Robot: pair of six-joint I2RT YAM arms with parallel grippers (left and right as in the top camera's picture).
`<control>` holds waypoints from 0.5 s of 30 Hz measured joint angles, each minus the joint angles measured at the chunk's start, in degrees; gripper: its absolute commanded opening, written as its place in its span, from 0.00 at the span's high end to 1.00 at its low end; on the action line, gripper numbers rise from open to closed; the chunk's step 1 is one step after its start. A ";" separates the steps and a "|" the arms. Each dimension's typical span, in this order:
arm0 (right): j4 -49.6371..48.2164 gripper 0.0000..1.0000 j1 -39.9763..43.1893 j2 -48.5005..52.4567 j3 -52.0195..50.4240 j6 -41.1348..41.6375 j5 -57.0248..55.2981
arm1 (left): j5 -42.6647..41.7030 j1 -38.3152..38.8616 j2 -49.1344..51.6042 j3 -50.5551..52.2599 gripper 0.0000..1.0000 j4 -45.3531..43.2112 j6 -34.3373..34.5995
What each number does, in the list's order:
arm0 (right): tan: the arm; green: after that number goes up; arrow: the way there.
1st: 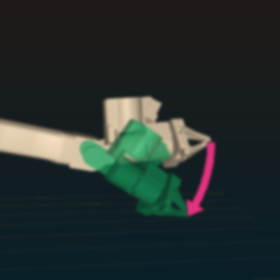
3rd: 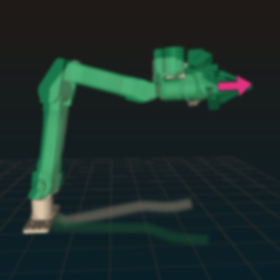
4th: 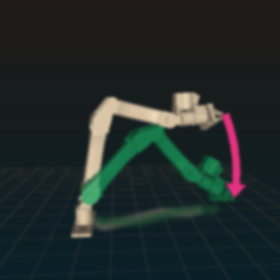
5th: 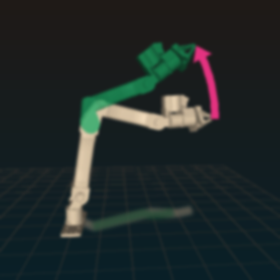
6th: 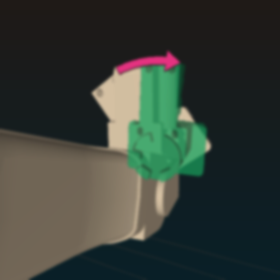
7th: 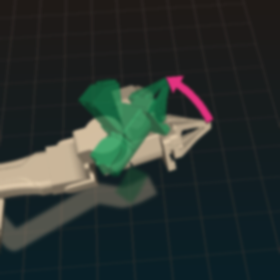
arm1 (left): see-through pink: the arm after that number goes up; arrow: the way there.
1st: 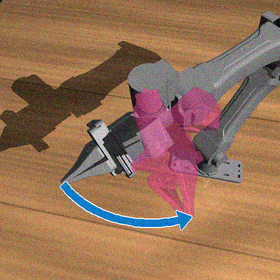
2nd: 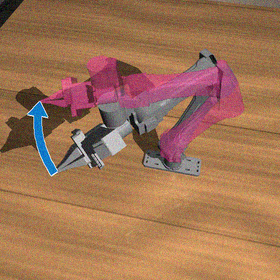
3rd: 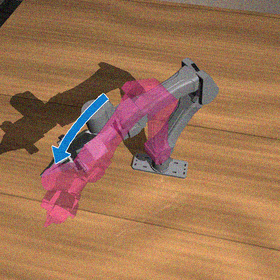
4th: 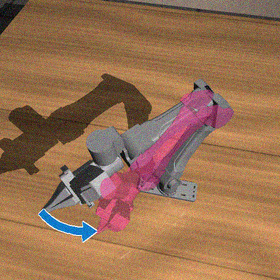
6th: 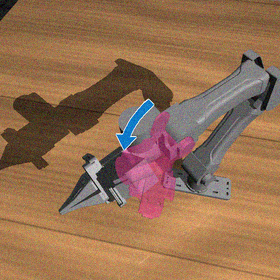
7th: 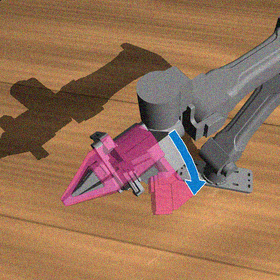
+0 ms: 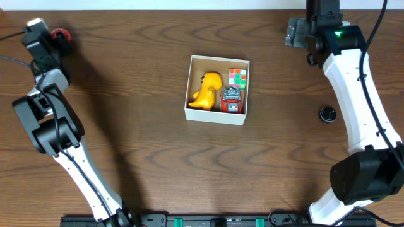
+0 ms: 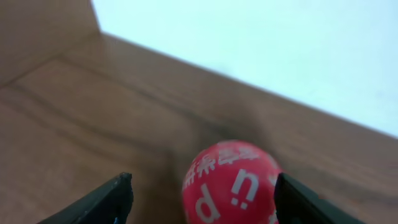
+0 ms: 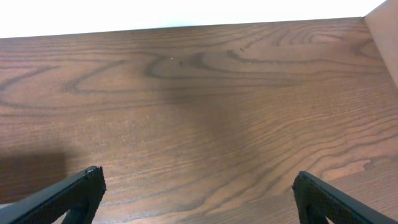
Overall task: Pack container
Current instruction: 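Move left gripper to the red ball at the table's far left corner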
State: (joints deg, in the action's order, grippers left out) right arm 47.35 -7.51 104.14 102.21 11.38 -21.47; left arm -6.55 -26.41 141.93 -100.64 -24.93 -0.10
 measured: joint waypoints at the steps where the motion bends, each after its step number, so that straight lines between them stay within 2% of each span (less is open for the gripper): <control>1: 0.00 0.01 0.00 0.00 0.00 0.00 0.00 | -0.44 0.17 0.20 -0.81 0.27 0.04 0.00; 13: 0.00 0.01 0.00 0.00 0.00 0.00 0.00 | -0.98 1.40 5.53 -3.63 0.28 -0.66 0.00; 14: 0.00 0.01 0.00 0.00 0.00 0.00 0.00 | -0.92 1.40 6.27 -3.63 0.33 -0.81 0.00; 15: 0.00 0.01 0.00 0.00 0.00 0.00 0.02 | -0.83 1.40 7.04 -3.63 0.42 -0.85 0.02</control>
State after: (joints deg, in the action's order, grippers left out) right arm 47.35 -7.51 104.14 102.21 11.38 -21.45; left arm -7.38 -25.02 148.97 -104.27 -25.78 -0.08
